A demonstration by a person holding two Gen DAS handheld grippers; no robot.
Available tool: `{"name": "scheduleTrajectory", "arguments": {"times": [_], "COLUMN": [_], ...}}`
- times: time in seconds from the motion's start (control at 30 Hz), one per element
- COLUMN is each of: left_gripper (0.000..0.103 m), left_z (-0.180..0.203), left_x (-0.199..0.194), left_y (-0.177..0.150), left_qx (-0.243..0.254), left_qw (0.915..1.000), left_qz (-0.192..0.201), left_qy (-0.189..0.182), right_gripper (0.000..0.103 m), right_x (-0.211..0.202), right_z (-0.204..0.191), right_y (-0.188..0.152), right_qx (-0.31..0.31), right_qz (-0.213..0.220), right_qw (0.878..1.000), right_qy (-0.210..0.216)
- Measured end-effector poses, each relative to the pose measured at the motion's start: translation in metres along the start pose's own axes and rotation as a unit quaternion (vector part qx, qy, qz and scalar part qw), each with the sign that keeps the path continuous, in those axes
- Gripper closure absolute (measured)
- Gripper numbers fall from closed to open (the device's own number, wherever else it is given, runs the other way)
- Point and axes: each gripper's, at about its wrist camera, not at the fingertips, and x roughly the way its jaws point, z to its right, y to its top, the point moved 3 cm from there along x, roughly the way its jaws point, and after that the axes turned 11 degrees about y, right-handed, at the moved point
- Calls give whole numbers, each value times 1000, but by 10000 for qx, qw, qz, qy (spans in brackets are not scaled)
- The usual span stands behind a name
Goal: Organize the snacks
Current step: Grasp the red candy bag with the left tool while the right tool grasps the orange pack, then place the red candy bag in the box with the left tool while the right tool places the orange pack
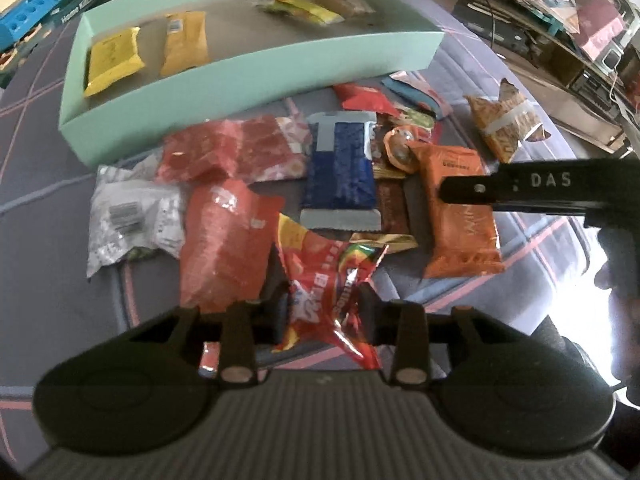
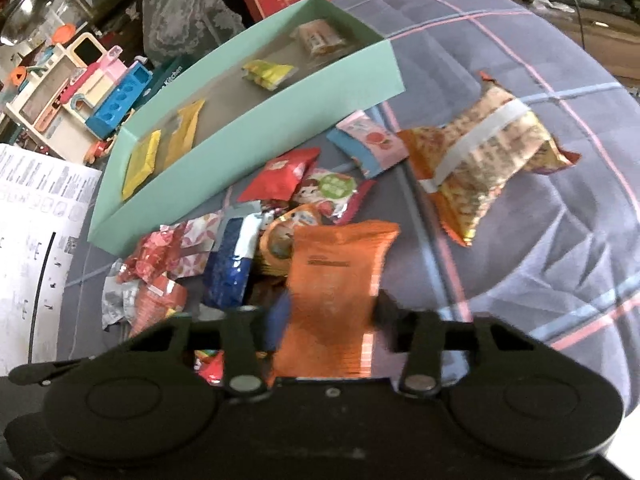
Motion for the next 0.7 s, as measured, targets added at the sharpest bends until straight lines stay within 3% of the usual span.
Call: {"name": "scheduleTrajectory", "arguments": {"times": [0.23,0.3,0.33,0.57,0.7], "left_gripper": [69,69,69,69,68], "left_z": [0,-2,-4,-17,-26], "left_x": [-6,-6,-6,-14,-19], "left_y": [-2,-2,-2,1,5], "left_qx": [-40,-85,-113,-323,-475], "left_qw": [10000,9999,9999,9993,9985], "left_qz": [60,51,51,171,267], "left_qy": [2,28,43,24,27], "right_gripper": [63,30,22,23,30], "right_x": [-2,-3,-4,11,27], "right_z": [2,-2,-4,-17,-27], "right_y": [-3,-3,-4,-6,-7], "right_qx": [-29,-72,-106,-384,-691], "right_qz": [-31,16,82,-50,-145], "right_qw": [10000,9999,9998,9983,9956], "right_qy": [-84,-112,-163,-431,-612]}}
